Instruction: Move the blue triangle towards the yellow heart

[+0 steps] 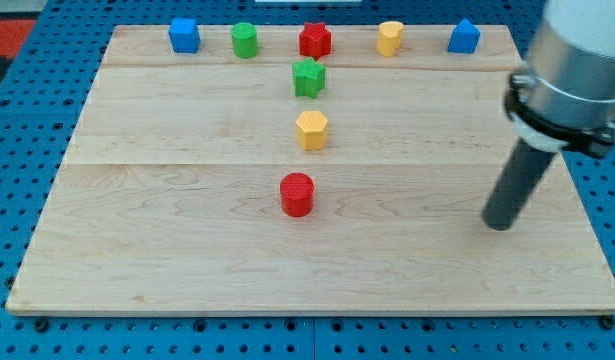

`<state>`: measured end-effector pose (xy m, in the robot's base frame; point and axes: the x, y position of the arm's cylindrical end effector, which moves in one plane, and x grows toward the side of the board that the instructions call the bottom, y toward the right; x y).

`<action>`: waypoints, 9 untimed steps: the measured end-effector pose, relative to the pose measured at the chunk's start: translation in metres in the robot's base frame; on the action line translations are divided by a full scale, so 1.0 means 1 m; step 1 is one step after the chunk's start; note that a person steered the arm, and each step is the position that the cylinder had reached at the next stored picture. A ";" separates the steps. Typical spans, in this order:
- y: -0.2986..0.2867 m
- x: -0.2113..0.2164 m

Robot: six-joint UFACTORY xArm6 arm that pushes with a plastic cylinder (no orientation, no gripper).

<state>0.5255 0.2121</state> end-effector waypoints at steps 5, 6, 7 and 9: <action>0.105 -0.230; 0.102 -0.256; 0.101 -0.279; 0.101 -0.301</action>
<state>0.2240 0.3127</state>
